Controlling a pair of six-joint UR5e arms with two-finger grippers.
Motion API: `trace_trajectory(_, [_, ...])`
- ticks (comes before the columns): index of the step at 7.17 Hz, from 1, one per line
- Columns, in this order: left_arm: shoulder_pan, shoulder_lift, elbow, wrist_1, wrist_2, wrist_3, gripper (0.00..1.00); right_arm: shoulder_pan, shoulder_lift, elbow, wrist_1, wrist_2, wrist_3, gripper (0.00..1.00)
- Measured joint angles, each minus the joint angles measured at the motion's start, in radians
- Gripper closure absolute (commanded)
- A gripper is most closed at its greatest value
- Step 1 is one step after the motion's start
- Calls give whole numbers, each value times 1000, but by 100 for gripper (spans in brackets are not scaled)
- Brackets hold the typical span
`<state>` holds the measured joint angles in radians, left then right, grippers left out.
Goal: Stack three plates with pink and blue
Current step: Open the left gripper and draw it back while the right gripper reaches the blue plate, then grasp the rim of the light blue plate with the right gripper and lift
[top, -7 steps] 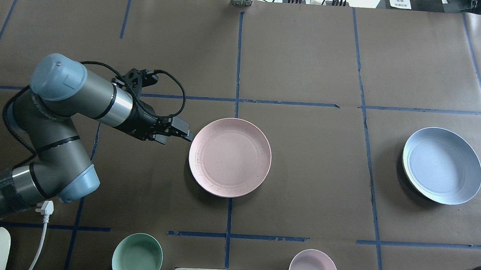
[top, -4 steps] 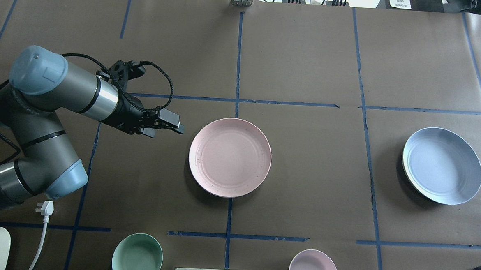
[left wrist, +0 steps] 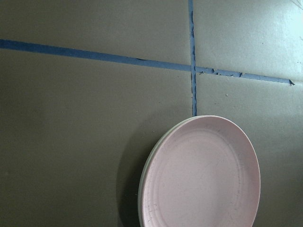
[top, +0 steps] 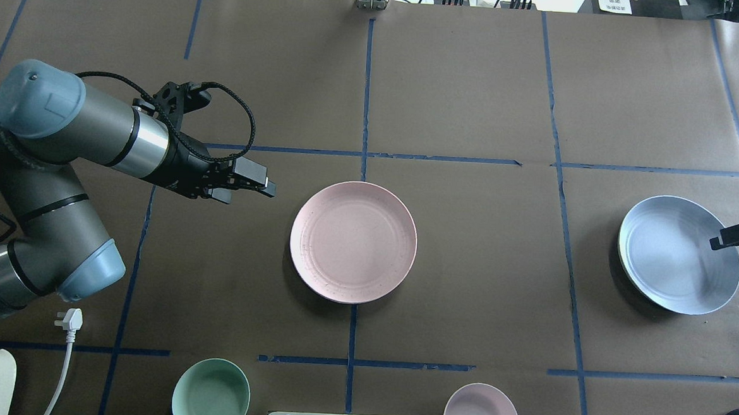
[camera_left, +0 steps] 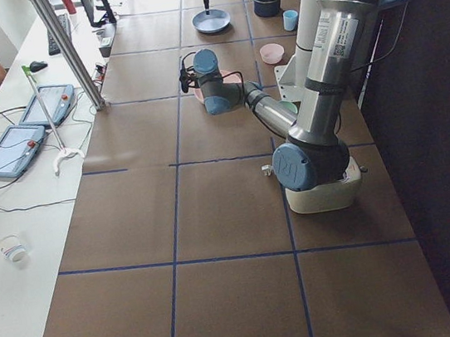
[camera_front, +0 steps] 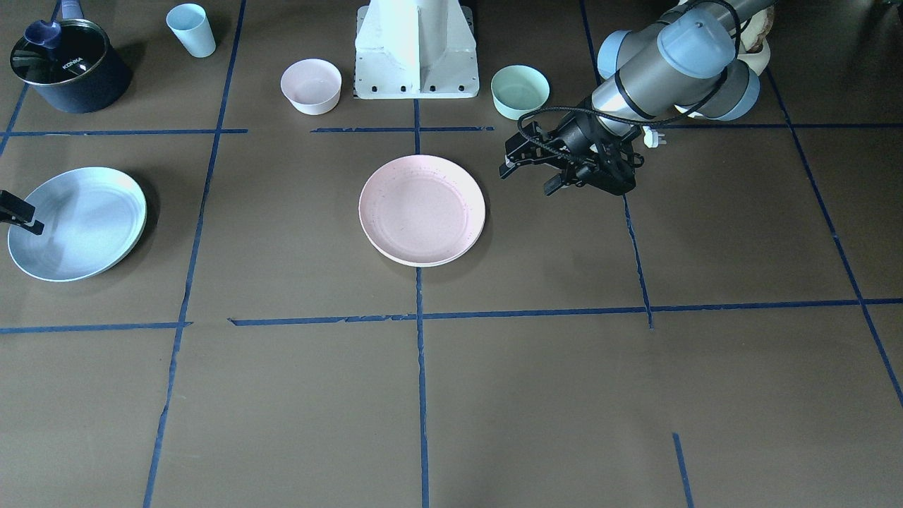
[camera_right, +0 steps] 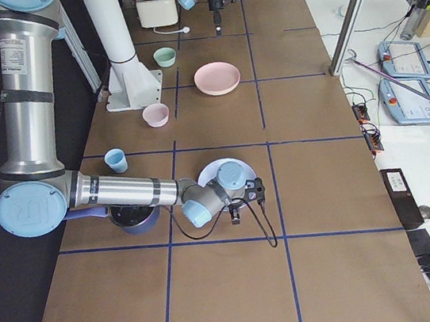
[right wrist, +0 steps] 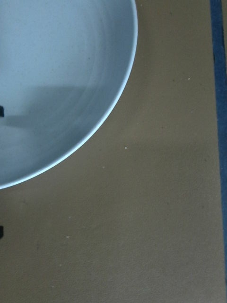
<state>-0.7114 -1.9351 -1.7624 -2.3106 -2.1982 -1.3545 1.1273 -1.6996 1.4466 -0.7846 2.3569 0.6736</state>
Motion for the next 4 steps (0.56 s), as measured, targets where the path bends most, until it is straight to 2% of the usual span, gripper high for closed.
trace_trajectory(2, [-1,0,-5,0,0,0,0,-2,4,1,27,4,10,100])
trace_trajectory(4, [-6,1,-16,0,0,0,0,-11,18,65,30,18,44,100])
